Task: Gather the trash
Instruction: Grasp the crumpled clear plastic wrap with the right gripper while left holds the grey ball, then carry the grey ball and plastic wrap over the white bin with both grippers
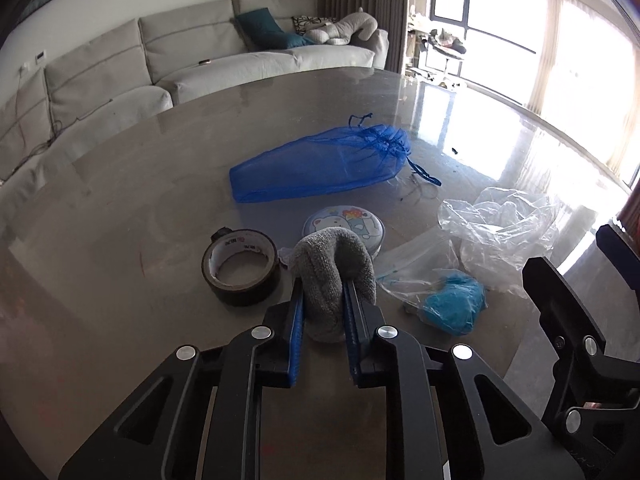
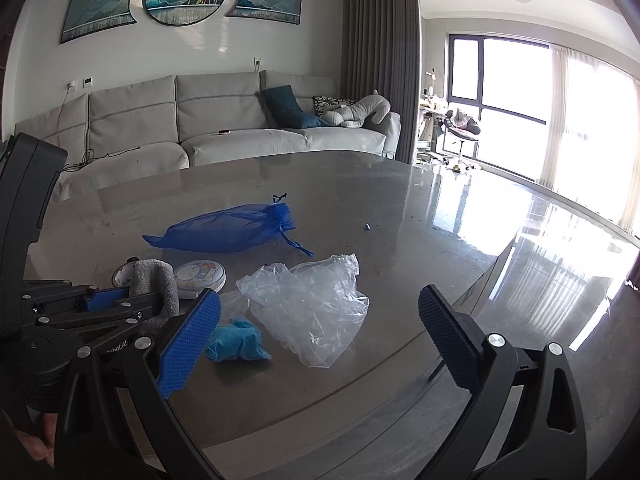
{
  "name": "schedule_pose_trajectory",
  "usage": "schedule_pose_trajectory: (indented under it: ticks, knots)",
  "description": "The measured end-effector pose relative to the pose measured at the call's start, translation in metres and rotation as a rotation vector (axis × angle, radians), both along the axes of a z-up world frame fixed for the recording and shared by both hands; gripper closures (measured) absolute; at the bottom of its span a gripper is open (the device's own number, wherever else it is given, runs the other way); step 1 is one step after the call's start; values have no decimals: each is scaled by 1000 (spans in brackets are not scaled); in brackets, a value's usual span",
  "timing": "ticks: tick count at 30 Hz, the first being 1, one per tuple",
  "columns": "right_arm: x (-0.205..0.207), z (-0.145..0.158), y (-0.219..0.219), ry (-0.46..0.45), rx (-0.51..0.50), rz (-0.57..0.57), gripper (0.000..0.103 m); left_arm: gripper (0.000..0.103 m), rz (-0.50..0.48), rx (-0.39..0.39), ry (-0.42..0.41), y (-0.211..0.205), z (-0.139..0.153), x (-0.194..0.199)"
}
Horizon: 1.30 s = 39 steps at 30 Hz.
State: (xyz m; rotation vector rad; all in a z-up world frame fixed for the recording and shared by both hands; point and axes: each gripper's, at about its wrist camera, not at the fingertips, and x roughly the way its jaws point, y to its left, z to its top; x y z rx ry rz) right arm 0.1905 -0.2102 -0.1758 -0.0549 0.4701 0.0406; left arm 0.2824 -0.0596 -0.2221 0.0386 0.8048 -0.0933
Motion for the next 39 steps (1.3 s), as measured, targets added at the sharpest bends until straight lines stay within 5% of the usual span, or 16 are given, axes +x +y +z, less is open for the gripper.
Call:
schedule_pose_trajectory:
  ticks: [19, 20, 21, 25, 30, 39]
  knots:
    - [39, -16, 13, 63, -15, -3, 5, 90, -31, 27, -165, -4, 52, -24]
    - [42, -19, 15, 75, -17, -2, 11, 90, -32, 25, -168, -5, 52, -25]
    - [44, -22, 16, 91, -15, 5, 31, 90, -32, 23, -168, -4, 52, -24]
    - [45, -26, 18, 113, -12, 12, 46, 90, -30, 13, -170, -3, 52, -24]
    - [40, -23, 22, 121, -16, 32, 78, 90, -23, 4, -173, 0, 53, -29]
    - [19, 16, 21, 27, -23, 16, 81, 90, -16, -19, -205, 2, 61, -34]
